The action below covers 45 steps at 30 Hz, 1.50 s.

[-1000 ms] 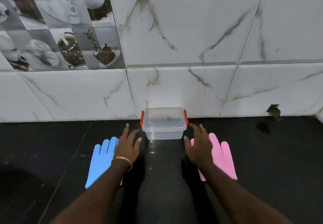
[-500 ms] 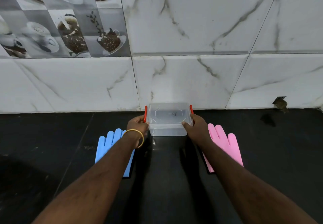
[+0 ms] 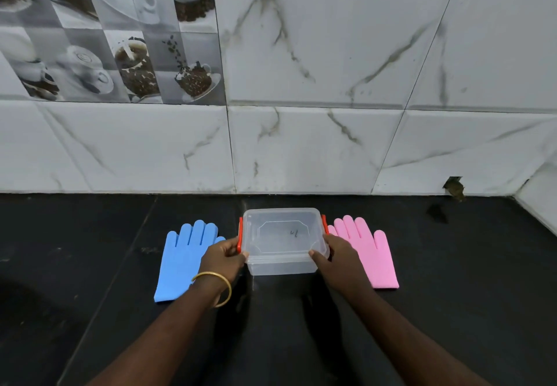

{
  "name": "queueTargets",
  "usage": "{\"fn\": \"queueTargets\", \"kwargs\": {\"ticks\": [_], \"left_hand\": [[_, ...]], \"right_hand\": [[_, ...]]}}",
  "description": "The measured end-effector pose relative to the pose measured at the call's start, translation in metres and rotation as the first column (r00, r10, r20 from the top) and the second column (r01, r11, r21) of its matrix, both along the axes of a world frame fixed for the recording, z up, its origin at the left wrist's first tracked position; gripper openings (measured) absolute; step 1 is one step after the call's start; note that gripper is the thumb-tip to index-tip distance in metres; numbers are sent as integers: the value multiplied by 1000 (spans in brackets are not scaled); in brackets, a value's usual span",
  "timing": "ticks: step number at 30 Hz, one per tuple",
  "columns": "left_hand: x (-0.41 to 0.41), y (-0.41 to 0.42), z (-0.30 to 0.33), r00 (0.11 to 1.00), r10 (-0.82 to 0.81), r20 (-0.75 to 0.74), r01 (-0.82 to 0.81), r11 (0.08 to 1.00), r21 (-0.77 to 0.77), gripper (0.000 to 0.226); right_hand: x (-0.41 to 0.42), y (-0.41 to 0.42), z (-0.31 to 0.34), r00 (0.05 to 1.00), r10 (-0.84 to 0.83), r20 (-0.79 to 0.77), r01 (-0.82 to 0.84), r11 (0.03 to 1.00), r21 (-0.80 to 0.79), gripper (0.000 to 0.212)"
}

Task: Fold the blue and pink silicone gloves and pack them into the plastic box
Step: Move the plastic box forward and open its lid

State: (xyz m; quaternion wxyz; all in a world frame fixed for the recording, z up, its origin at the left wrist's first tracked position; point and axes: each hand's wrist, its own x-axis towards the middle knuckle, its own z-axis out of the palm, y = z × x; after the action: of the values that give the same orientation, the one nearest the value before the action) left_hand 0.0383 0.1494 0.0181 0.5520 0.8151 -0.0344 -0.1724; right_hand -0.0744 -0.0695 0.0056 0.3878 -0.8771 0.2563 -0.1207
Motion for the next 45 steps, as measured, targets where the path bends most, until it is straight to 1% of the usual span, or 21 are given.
{"fn": "queueTargets", "kwargs": {"ticks": [4, 8, 9, 11, 12, 13, 14, 16, 18, 22, 24, 28, 33, 36, 38, 39, 40, 42, 43, 44, 45], "left_hand": [[-12, 14, 2, 1000, 0, 4, -1, 998, 63, 44], [-12, 18, 5, 999, 12, 33, -15, 993, 115, 40], [-11, 16, 7, 998, 17, 54, -24, 991, 128, 34], [-6, 8, 11, 993, -11, 119, -9, 986, 168, 19], [-3, 2, 15, 988, -41, 148, 11, 980, 197, 21], [1, -4, 18, 983, -73, 171, 32, 973, 227, 27], [5, -8, 20, 977, -107, 186, 52, 959, 278, 29], [13, -16, 22, 960, -186, 212, 91, 916, 392, 29], [18, -19, 20, 948, -240, 208, 118, 875, 470, 31], [19, -14, 10, 936, -300, 184, 146, 807, 572, 49], [18, -11, 5, 928, -324, 183, 158, 788, 595, 54], [16, -7, 1, 916, -350, 198, 170, 784, 597, 55], [16, -5, 2, 899, -380, 219, 156, 744, 649, 57], [13, -5, 4, 899, -360, 247, 121, 749, 651, 55], [12, -2, 4, 895, -348, 280, 75, 735, 674, 52], [13, 1, 2, 905, -323, 278, 69, 754, 653, 48], [14, 4, -2, 932, -272, 239, 85, 807, 584, 41], [14, 10, -10, 982, -174, 74, 135, 920, 367, 25], [14, 13, -13, 991, -136, 13, 126, 951, 283, 22], [15, 14, -17, 995, -97, -10, 96, 965, 243, 22], [17, 13, -19, 999, -51, 16, 46, 971, 236, 24]], "right_hand": [[-13, 10, -4, 1000, 27, -7, -27, 999, -25, 44], [-15, 15, -3, 999, 9, -50, -10, 1000, -16, 55], [-14, 17, -2, 998, -24, -61, 20, 998, -65, 61], [-7, 19, 2, 995, -89, -33, 77, 960, -267, 70], [-1, 20, 6, 996, -84, 5, 80, 924, -373, 70], [6, 21, 10, 999, -41, 22, 46, 892, -449, 69], [15, 22, 15, 999, 33, 0, -29, 866, -500, 69], [32, 24, 20, 975, 192, -114, -223, 802, -554, 73], [45, 26, 19, 942, 262, -211, -337, 752, -567, 78], [50, 29, 7, 912, 239, -334, -389, 765, -514, 86], [47, 31, -2, 890, 225, -397, -413, 766, -492, 85], [39, 38, -15, 905, 188, -380, -382, 753, -536, 84], [41, 38, -18, 899, 185, -398, -393, 741, -544, 83], [43, 37, -19, 895, 183, -408, -399, 738, -544, 83], [43, 37, -19, 891, 186, -414, -405, 736, -542, 83], [43, 37, -19, 889, 189, -417, -410, 734, -542, 83], [43, 36, -20, 887, 193, -418, -415, 729, -544, 82], [43, 35, -20, 881, 209, -424, -432, 720, -543, 82], [43, 34, -20, 879, 214, -426, -438, 717, -542, 82], [43, 34, -21, 878, 217, -426, -440, 716, -542, 82], [43, 34, -21, 879, 218, -424, -439, 718, -541, 82]]}}
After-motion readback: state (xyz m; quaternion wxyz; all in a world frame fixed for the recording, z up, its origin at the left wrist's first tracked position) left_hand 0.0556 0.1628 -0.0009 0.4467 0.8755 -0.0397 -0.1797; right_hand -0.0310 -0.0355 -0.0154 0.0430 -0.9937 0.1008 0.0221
